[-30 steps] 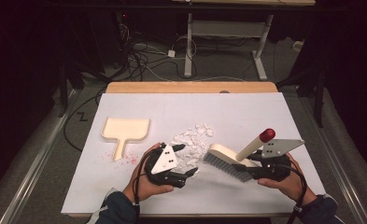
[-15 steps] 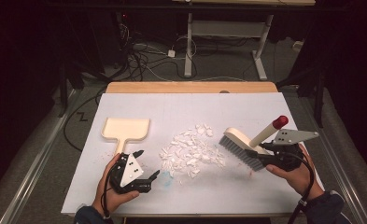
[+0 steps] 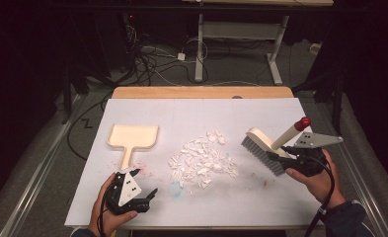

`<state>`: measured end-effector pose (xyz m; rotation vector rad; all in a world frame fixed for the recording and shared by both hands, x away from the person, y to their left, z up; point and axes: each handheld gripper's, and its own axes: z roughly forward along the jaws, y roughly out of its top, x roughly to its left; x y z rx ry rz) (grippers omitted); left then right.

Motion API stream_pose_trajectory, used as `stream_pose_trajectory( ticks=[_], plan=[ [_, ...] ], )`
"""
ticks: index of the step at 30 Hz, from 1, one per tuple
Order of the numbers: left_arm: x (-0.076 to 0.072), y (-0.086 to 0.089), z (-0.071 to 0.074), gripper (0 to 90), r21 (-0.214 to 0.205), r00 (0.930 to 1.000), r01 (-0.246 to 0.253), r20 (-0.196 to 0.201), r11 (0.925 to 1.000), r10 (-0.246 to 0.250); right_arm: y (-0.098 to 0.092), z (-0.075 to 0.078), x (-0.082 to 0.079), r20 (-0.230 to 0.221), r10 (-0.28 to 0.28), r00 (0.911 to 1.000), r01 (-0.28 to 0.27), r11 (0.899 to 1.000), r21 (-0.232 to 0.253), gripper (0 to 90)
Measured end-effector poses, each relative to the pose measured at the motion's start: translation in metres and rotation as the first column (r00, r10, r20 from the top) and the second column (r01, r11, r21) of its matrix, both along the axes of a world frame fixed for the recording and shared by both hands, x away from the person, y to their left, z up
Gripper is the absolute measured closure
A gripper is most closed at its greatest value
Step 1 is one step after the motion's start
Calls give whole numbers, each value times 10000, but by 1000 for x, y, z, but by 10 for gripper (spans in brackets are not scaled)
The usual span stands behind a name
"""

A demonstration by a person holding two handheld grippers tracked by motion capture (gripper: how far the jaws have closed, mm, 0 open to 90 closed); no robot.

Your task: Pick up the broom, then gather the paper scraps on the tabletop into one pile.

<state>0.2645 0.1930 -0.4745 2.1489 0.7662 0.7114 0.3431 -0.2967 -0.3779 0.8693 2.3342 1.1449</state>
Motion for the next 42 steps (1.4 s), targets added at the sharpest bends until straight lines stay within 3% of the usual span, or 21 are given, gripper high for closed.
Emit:
stream_pose_trajectory(
  ticks=[9, 14, 17, 19, 20, 21, 23, 24, 26, 27, 28, 29, 31, 32, 38, 42],
  plan=[
    [3, 0, 0, 170, -45, 9999, -65, -80, 10000, 65, -1, -3, 9, 255, -505, 9984, 519, 9970, -574, 680],
    [2, 0, 0, 171, -112, 9997, -130, -189, 9999, 128, 4, -7, 29, 558, -939, 9940, 999, 9879, -1184, 680],
    [2, -2, -1, 171, 67, 9998, -49, -166, 10000, 50, 8, -8, 38, 671, -1152, 9911, 1234, 9830, -1359, 680],
    [2, -3, -1, 170, 87, 9998, 2, -183, 10000, 0, 20, -12, 52, 904, -1276, 9877, 1423, 9731, -1809, 680],
    [3, -4, -1, 170, 101, 9999, 11, -163, 9999, -10, 20, -12, 52, 904, -1276, 9877, 1423, 9731, -1809, 680],
    [3, -4, -1, 171, 138, 9999, 23, -162, 9999, -21, 31, -15, 62, 964, -1305, 9867, 1491, 9635, -2221, 680],
    [3, -4, -2, 170, 100, 9998, 21, -193, 9999, -19, 37, -18, 67, 1019, -1245, 9870, 1461, 9589, -2432, 680],
    [3, -3, -2, 171, 149, 9998, 35, -198, 9999, -33, 50, -24, 76, 1095, -1274, 9858, 1540, 9461, -2848, 680],
    [3, -3, -3, 170, 181, 9998, 48, -209, 9998, -45, 55, -26, 81, 1126, -1239, 9859, 1528, 9406, -3032, 680],
    [3, -3, -3, 170, 175, 9997, 53, -227, 9998, -49, 61, -29, 84, 1204, -1243, 9849, 1570, 9348, -3187, 680],
    [3, -3, -3, 170, 196, 9997, 74, -230, 9998, -69, 72, -33, 91, 1355, -1230, 9831, 1636, 9225, -3497, 681],
    [3, -4, -3, 171, 213, 9997, 83, -232, 9997, -78, 76, -35, 95, 1373, -1262, 9825, 1678, 9195, -3555, 681],
    [4, -5, -4, 170, 261, 9995, 119, -292, 9996, -112, 81, -37, 99, 1377, -1213, 9830, 1634, 9204, -3553, 681],
    [4, -6, -5, 170, 268, 9994, 138, -330, 9995, -129, 90, -42, 106, 1411, -1138, 9834, 1591, 9151, -3706, 681],
    [5, -6, -5, 170, 256, 9992, 184, -366, 9995, -174, 117, -48, 116, 1425, -883, 9859, 1381, 9094, -3923, 681],
    [6, -5, -6, 170, 211, 9990, 178, -416, 9996, -169, 135, -52, 117, 1386, -481, 9892, 990, 9160, -3888, 681]
  ],
)
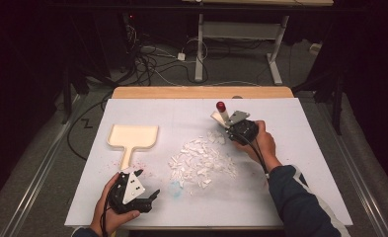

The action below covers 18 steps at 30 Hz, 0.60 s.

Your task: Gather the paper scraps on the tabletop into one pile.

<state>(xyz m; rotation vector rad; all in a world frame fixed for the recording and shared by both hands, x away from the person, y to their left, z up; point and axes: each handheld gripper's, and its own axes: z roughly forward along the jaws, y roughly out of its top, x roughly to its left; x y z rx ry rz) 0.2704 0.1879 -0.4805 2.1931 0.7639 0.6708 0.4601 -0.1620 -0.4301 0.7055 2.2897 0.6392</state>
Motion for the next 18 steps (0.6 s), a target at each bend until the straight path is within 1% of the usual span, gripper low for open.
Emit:
stream_pose_trajectory(
  ticks=[1, 2, 3, 4, 5, 7, 8, 9, 10, 13, 14, 15, 16, 17, 18],
  plan=[
    [0, 0, 0, 170, -4, 10000, 5, -10, 10000, -5, 4, -1, -1, 27, 152, 9999, -152, 9999, -38, 681],
    [0, 0, 0, 170, 25, 10000, 12, -10, 10000, -12, 7, -2, -3, -30, 436, 9990, -436, 9990, 45, 681],
    [0, 0, 0, 170, -8, 10000, 9, -5, 10000, -9, 10, -3, -5, -43, 538, 9985, -538, 9985, 64, 680],
    [0, 0, 0, 170, -21, 10000, 18, -8, 10000, -18, 13, -4, -9, 9, 886, 9961, -886, 9960, 81, 680],
    [0, 0, 0, 170, -21, 10000, 18, -13, 10000, -18, 14, -5, -11, -32, 1063, 9943, -1063, 9942, 135, 680],
    [-1, 0, 0, 170, -23, 10000, 26, -17, 10000, -26, 15, -5, -14, -23, 1145, 9934, -1144, 9933, 135, 680],
    [-1, 0, 1, 170, -42, 10000, 38, -20, 10000, -38, 14, -4, -21, -137, 1739, 9847, -1732, 9840, 416, 680],
    [-1, 0, 1, 170, -49, 10000, 43, -23, 10000, -43, 14, -4, -21, -137, 1739, 9847, -1732, 9840, 416, 680],
    [-1, 0, 1, 170, -44, 10000, 47, -24, 10000, -47, 14, -4, -25, -140, 1843, 9828, -1835, 9820, 451, 680],
    [-1, 0, 1, 170, -75, 10000, 41, -50, 10000, -41, 12, -4, -39, -255, 2523, 9673, -2512, 9670, 416, 679],
    [-1, 0, 1, 170, -73, 10000, 43, -55, 10000, -44, 11, -4, -44, -253, 2745, 9613, -2733, 9610, 425, 679],
    [-1, 0, 1, 170, -43, 10000, 63, -54, 10000, -63, 10, -3, -50, -296, 3010, 9532, -2995, 9530, 465, 679],
    [-1, 0, 1, 170, -64, 10000, 54, -45, 10000, -55, 10, -3, -56, -362, 3115, 9496, -3093, 9493, 558, 679],
    [-1, 0, 1, 170, -79, 10000, 42, -39, 10000, -43, 9, -2, -61, -379, 3340, 9418, -3321, 9420, 488, 679],
    [-1, 0, 2, 170, -101, 10000, 33, -33, 9999, -33, 8, 1, -73, -373, 3647, 9304, -3628, 9306, 485, 680]
  ],
)
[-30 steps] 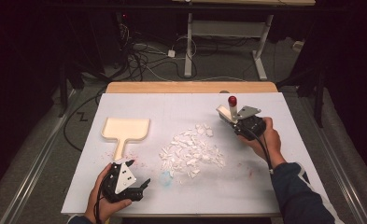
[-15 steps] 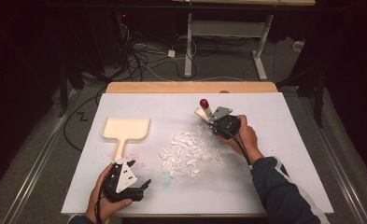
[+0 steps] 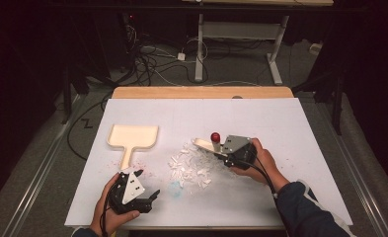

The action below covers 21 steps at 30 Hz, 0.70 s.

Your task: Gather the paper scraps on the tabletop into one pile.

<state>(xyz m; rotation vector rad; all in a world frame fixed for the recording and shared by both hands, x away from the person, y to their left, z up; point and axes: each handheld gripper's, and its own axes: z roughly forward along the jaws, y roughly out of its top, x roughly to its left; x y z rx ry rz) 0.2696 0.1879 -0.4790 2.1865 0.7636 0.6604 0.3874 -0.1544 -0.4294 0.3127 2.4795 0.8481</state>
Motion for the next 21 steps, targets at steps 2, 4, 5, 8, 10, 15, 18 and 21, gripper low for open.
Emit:
stream_pose_trajectory(
  ticks=[2, 4, 5, 8, 10, 15, 18, 21],
  plan=[
    [0, 0, 0, 170, -30, 10000, -13, -1, 10000, 13, -1, 1, -5, -39, 155, 9999, -155, 9999, -20, 680],
    [0, 0, 1, 170, -22, 10000, -19, 16, 10000, 19, -4, 8, -16, 37, 342, 9994, -342, 9994, 44, 680],
    [0, 0, 1, 170, -47, 10000, -28, 22, 10000, 28, -6, 11, -18, 108, 336, 9994, -337, 9994, 77, 680],
    [0, 1, 2, 170, -99, 10000, -41, 49, 9999, 42, -9, 17, -19, 232, 218, 9995, -225, 9993, 282, 681],
    [-1, 1, 2, 170, -116, 10000, -55, 69, 9999, 56, -12, 23, -17, 206, 131, 9997, -140, 9988, 459, 680],
    [0, 2, 3, 170, -170, 9999, -81, 87, 9998, 83, -14, 38, -3, 382, -233, 9990, 208, 9976, 653, 680],
    [0, 3, 3, 170, -218, 9999, -101, 84, 9997, 103, -11, 41, 11, 297, -534, 9981, 511, 9962, 709, 680],
    [0, 4, 3, 170, -235, 9999, -85, 89, 9997, 87, -4, 38, 30, 573, -940, 9939, 920, 9951, 364, 680]
  ],
)
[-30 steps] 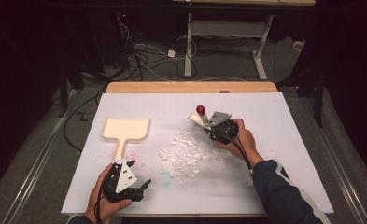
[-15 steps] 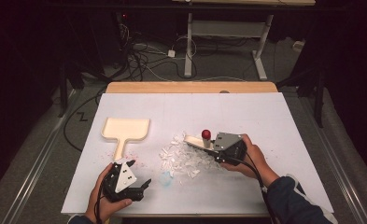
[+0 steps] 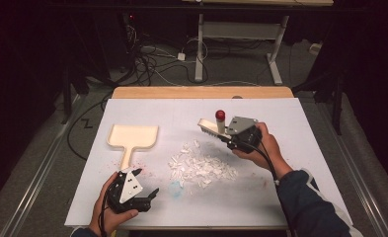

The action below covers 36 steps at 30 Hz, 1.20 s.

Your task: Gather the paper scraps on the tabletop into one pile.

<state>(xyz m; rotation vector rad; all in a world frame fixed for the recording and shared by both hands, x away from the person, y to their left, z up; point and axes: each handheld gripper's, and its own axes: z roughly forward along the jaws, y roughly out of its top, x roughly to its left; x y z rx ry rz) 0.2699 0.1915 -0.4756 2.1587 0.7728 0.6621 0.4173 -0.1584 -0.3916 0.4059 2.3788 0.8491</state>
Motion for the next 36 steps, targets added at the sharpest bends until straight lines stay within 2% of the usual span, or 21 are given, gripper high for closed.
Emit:
stream_pose_trajectory(
  ticks=[1, 5, 8, 10, 13, 15, 17, 18, 20, 21, 22, 24, 25, 26, 27, 28, 29, 32, 33, 34, 36],
  plan=[
    [0, 0, 0, 170, -12, 10000, -1, 0, 10000, 1, 7, -5, 12, 87, -250, 9997, 252, 9995, -199, 680],
    [0, 1, 0, 170, -24, 10000, 28, -8, 10000, -28, 18, -15, 26, 330, -531, 9980, 550, 9967, -595, 680],
    [1, 1, 0, 170, -83, 10000, 17, -29, 10000, -17, 30, -25, 36, 720, -711, 9949, 772, 9933, -860, 680],
    [1, 1, 0, 170, -118, 10000, 16, -35, 9999, -16, 37, -30, 41, 737, -750, 9945, 812, 9931, -850, 680],
    [2, 1, 0, 170, -127, 10000, 42, -23, 9999, -42, 46, -38, 46, 382, -326, 9987, 350, 9974, -635, 680],
    [2, 1, -1, 170, -135, 10000, 41, -37, 9999, -42, 54, -43, 42, 175, 195, 9997, -184, 9982, -574, 680],
    [1, 1, 0, 170, -112, 10000, 66, -19, 9999, -66, 61, -47, 35, 76, 907, 9959, -900, 9938, -654, 679],
    [1, 1, 0, 170, -102, 10000, 77, -16, 9999, -77, 62, -48, 30, -59, 1427, 9897, -1428, 9878, -626, 679],
    [1, 2, 0, 170, -150, 10000, 66, -8, 9999, -66, 64, -50, 20, -183, 2041, 9788, -2049, 9768, -621, 677],
    [1, 2, 0, 170, -144, 10000, 83, -37, 9999, -83, 63, -51, 11, -269, 2614, 9649, -2626, 9628, -641, 676],
    [2, 2, 0, 170, -144, 10000, 74, -52, 9999, -75, 63, -51, 11, -269, 2614, 9649, -2626, 9628, -641, 676],
    [1, 1, 0, 170, -126, 10000, 87, -41, 9999, -88, 60, -50, 1, -317, 2923, 9558, -2933, 9554, -344, 676],
    [1, 1, 0, 170, -122, 9999, 105, -37, 9999, -106, 57, -49, -2, -478, 3297, 9429, -3316, 9425, -407, 676],
    [1, 1, 0, 170, -109, 9999, 113, -41, 9999, -114, 52, -47, -8, -558, 3639, 9298, -3655, 9306, -214, 677],
    [1, 1, 0, 170, -107, 9999, 115, -45, 9999, -116, 49, -45, -11, -622, 3732, 9257, -3748, 9270, -145, 677],
    [1, 0, 0, 170, -93, 9999, 128, -57, 9999, -128, 49, -45, -11, -622, 3732, 9257, -3748, 9270, -145, 677],
    [1, 0, 0, 170, -58, 9999, 150, -57, 9999, -150, 46, -44, -14, -658, 3839, 9210, -3854, 9227, -110, 677],
    [1, 0, 0, 170, -43, 9998, 197, -65, 9998, -197, 37, -38, -20, -574, 3885, 9197, -3883, 9214, 140, 680],
    [1, 0, 0, 170, -46, 9998, 199, -63, 9998, -199, 30, -32, -23, -416, 3790, 9244, -3780, 9253, 316, 680],
    [1, -1, 0, 170, -60, 9998, 181, -77, 9998, -182, 30, -32, -23, -416, 3790, 9244, -3780, 9253, 316, 680],
    [1, 0, 0, 170, -44, 9998, 178, -80, 9998, -178, 24, -26, -26, -126, 3430, 9393, -3422, 9387, 424, 679]
  ],
)
